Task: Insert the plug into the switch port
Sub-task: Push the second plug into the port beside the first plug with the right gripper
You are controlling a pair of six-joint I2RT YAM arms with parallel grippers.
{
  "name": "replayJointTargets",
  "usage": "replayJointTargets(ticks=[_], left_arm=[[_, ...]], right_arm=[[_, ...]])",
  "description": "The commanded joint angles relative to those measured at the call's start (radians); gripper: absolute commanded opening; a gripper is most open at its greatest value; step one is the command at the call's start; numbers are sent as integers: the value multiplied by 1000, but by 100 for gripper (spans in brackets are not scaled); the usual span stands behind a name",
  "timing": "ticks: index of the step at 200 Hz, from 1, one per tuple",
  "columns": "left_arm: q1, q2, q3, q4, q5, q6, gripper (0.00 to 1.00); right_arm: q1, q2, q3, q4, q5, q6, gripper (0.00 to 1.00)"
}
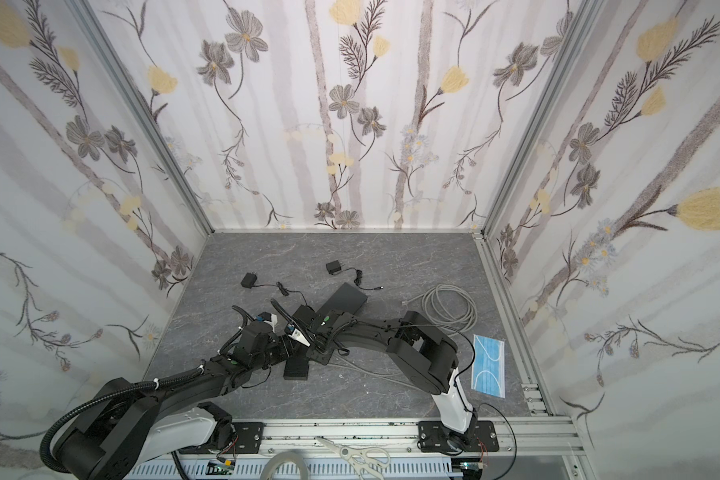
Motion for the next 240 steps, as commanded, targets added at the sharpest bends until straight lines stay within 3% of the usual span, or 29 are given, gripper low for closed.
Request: replayJointTargets(ticks=[1,56,162,184,219,240], left_arm=[[-33,6,1,32,361,38,47],[-33,11,3,26,373,48,47],[-89,110,38,97,406,25,46],[-101,124,47,92,418,34,46],[-102,118,58,63,436,59,46],[-104,125,61,61,448,64,46]], right_arm=[[7,-14,-69,801,-434,-32,0],[-36,-103,-229,955,-502,20,0],[-35,-48,-62,921,-502,23,0],[-35,-58,-54,916,-446,21,0],[-41,-75,-84,919,-213,49,0],[-49,-83,-135,978,-202,63,0]])
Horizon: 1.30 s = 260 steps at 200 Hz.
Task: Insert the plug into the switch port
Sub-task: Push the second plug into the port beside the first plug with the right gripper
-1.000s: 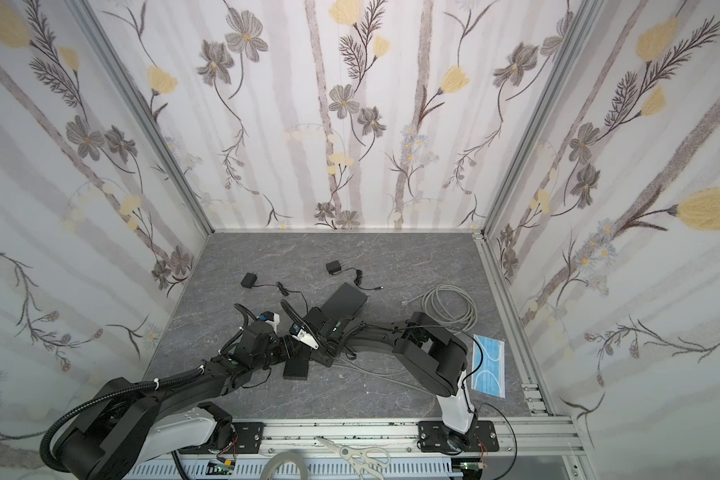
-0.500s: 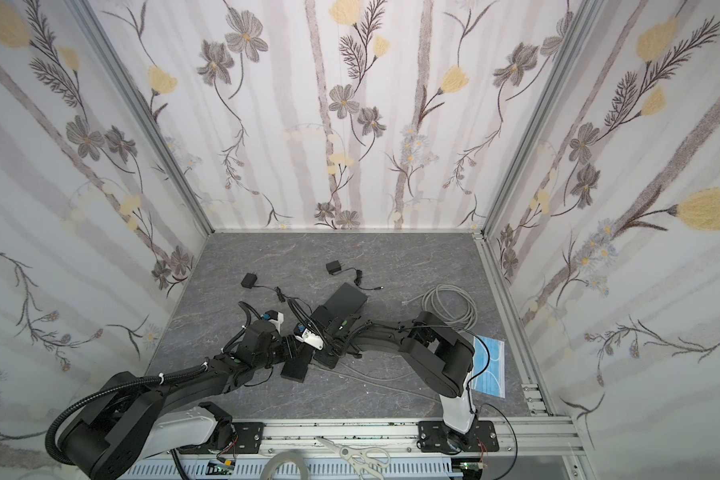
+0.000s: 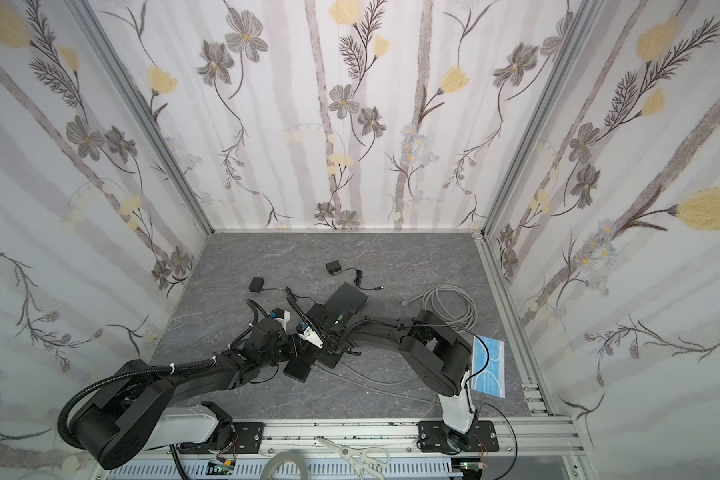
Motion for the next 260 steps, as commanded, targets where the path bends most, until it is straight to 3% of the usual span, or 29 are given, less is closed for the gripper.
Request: replayJointTargets(ticks=[1,55,85,134,182,213,260], left_arm=[[-35,12,9,-25,431,10,46],[-35,62,17,9,456,0,45],[-38,40,18,-22,447,15,45],[-46,66,36,-48,458,41,40],[-71,63,39,-61,458,52,39],[-84,68,46,-72,454,58,39],[-90,58,49,-74,451,56,39]], right_arm=[[6,0,-30,984,-59,-37,0],[13,17,-116,1162,-7,-16,0],[11,-8,-143,1164,17,-32,3],[6,-51,-155,1104,-152,-156,2],[5,-118,-229,1140,10,-257,3],[20,-160,-282,1182,13,-356,5],[53,-163,-295,1200,6,-394,2]])
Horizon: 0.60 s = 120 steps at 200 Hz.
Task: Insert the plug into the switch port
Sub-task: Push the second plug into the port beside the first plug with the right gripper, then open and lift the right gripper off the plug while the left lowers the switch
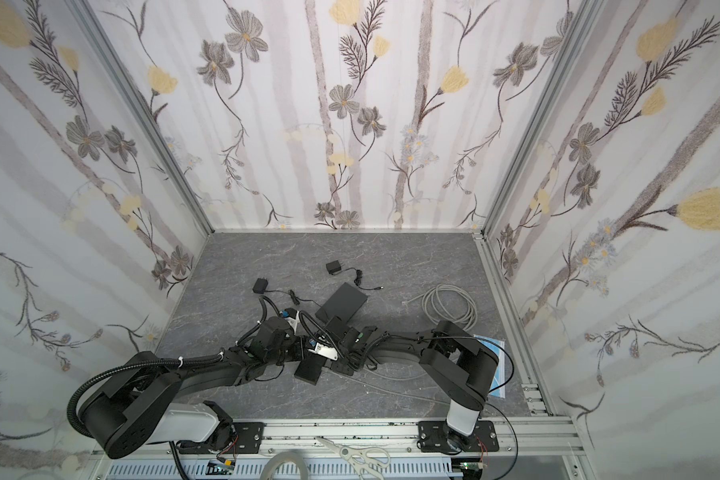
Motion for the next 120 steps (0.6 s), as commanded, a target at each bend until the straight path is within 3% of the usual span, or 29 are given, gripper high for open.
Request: replayJointTargets(ticks=[1,25,46,79,106,120], left_arm=[[-40,2,4,-74,380,-9,39],[-40,-24,10,-124,319,-7,39],[-36,-85,38,-239,169,-17,43],[-22,-166,133,-448,-58,-48,52],[46,-204,229,-651,-224,-46,58],[111,-220,257,-716,-249,-33,62]], right_arm=[[31,5,2,945,-111,-98,2],[20,17,7,962,-65,0,0],[-2,10,2,946,-15,125,0],[-3,-2,-15,868,86,185,0],[-2,-16,-39,819,121,223,0],[3,-16,-46,787,123,246,0]])
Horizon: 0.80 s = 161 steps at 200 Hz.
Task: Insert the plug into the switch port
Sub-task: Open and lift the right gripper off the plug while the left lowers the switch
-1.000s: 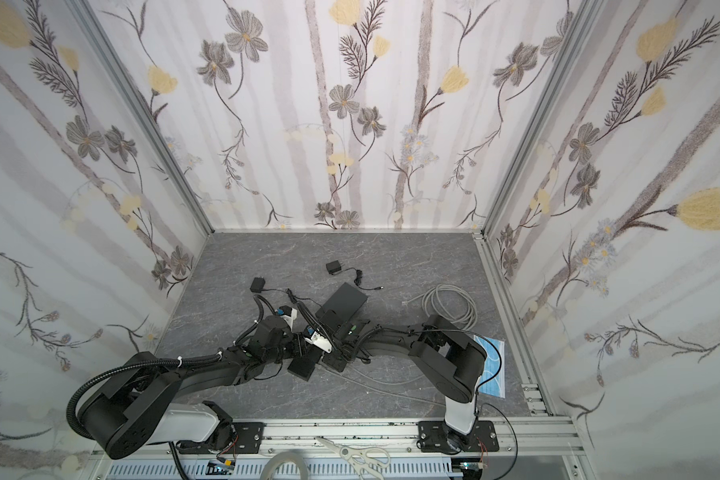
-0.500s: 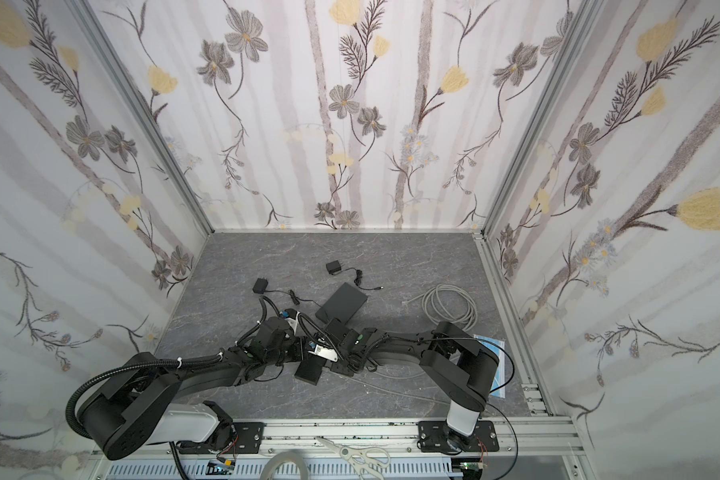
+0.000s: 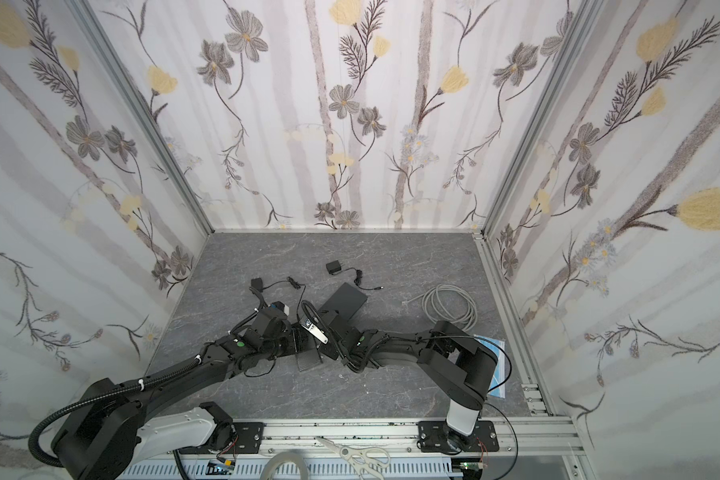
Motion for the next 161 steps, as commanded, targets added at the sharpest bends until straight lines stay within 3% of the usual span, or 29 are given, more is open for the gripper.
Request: replayJointTargets(ticks=[1,25,65,103,144,161], left_arm=[[71,-21,48,-163,-45,2,62],[163,-54,79,-228,-18,23,74],[192,-160,109,-306,-27,42,85],[192,-208,96,-312,-10,25,86],[193,-238,52,-279,14,-3,86],[193,-255,38,-275,25,-8,85]], right_arm=[[10,-16,-3,299,-35,86,0],[28,-9,-4,241,-53,126,0],[52,28,24,141,-131,217,1],[60,102,72,81,-192,349,3],[64,183,156,46,-218,398,4],[65,199,187,33,-234,404,11]])
